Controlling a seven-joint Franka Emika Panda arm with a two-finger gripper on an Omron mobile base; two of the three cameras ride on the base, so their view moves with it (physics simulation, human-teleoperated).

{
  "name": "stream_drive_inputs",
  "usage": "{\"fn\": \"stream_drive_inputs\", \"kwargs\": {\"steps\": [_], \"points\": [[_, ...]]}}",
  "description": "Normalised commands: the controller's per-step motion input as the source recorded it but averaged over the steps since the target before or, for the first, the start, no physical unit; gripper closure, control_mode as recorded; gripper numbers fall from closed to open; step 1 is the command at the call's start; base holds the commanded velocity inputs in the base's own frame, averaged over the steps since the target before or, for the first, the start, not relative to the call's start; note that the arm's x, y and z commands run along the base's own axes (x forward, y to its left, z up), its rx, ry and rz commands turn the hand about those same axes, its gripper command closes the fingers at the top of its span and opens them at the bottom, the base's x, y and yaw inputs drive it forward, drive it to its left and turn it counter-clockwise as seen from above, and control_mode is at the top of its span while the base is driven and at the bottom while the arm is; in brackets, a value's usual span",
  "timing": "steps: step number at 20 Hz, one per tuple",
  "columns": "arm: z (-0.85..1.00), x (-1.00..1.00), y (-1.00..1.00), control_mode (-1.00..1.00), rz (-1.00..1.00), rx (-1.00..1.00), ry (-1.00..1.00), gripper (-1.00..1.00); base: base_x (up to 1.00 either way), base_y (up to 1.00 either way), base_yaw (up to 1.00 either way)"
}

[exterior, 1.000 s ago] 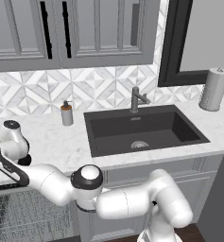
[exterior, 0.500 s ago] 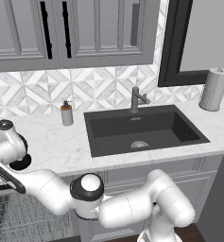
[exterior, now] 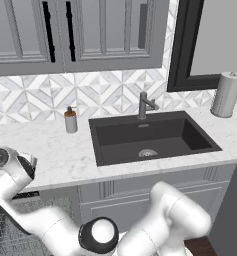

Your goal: Pick up the cup and bowl from the counter, place them in the dishwasher, and close the dishwasher door.

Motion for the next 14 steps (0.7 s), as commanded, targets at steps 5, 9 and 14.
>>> {"fn": "stream_drive_inputs", "kwargs": {"steps": [5,9,14], "points": [[0.21,-0.57,-1.00,-1.00,-0.14,0.08,-0.21,1.00,0.00,0.00,0.00],[0.54,-0.99,-1.00,-1.00,-0.12,0.11,-0.17,1.00,0.00,0.00,0.00],[0.69,-1.00,-0.97,-1.00,-0.08,0.17,-0.01,1.00,0.00,0.00,0.00]]}}
